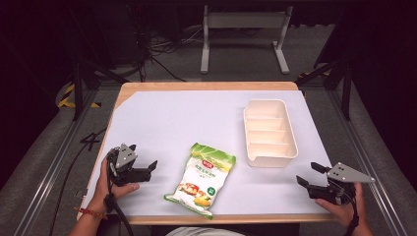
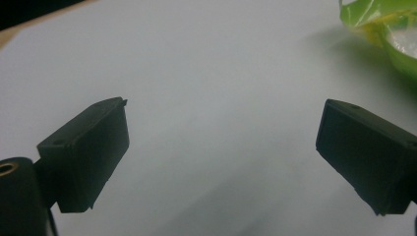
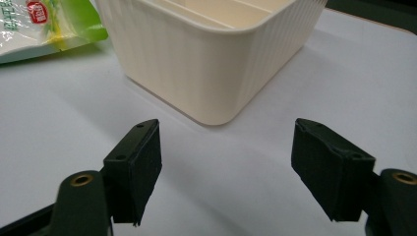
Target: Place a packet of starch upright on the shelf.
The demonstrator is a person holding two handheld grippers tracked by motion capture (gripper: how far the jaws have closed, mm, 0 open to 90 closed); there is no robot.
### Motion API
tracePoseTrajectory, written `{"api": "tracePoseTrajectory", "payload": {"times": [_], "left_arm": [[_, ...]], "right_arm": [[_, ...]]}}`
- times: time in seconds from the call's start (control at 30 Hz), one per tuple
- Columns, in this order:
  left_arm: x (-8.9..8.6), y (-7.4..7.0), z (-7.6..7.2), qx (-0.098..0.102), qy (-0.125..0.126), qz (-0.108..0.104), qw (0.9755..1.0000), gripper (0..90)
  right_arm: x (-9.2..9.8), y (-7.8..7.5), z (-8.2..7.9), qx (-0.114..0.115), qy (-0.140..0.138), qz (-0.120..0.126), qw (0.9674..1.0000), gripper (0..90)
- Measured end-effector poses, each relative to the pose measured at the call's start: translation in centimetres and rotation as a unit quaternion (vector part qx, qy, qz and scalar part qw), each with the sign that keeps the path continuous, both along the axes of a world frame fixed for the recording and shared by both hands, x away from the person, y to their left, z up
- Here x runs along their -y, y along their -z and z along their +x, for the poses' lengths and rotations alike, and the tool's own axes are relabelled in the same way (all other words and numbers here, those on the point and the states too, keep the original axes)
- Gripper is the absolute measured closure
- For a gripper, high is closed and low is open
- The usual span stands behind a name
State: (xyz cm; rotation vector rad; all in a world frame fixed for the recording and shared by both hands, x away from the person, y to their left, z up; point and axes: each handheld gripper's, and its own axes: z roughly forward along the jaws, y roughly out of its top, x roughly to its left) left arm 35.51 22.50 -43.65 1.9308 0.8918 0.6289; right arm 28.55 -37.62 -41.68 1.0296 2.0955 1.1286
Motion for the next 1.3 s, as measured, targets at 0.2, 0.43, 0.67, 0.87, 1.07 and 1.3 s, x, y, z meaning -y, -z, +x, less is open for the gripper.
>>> {"api": "tracePoseTrajectory", "payload": {"times": [0.2,0.43,0.67,0.87,1.07,1.3], "left_arm": [[0.1,-0.2,-0.5,0.014,0.041,-0.002,0.9991,5.9],[0.9,0.1,-0.7,0.004,0.062,0.006,0.998,7.8],[1.4,0.3,-0.7,-0.003,0.075,0.014,0.9971,8.8],[1.8,0.4,-0.7,-0.007,0.083,0.023,0.9963,9.3],[1.7,0.4,-0.8,-0.007,0.085,0.022,0.9961,9.7],[1.8,0.5,-0.9,-0.009,0.096,0.023,0.9951,9.7]], "right_arm": [[-0.5,-0.2,-0.1,0.005,-0.009,-0.011,0.9999,26.0],[-1.5,-1.1,-0.4,0.012,-0.041,-0.02,0.9989,25.8],[-5.0,-3.6,-0.3,0.014,-0.116,-0.029,0.9927,25.6],[-8.9,-4.4,0.6,-0.004,-0.177,-0.043,0.9832,24.4],[-13.7,-4.7,2.1,-0.027,-0.232,-0.055,0.9708,22.3],[-19.6,-4.7,4.9,-0.066,-0.264,-0.09,0.958,18.1]]}}
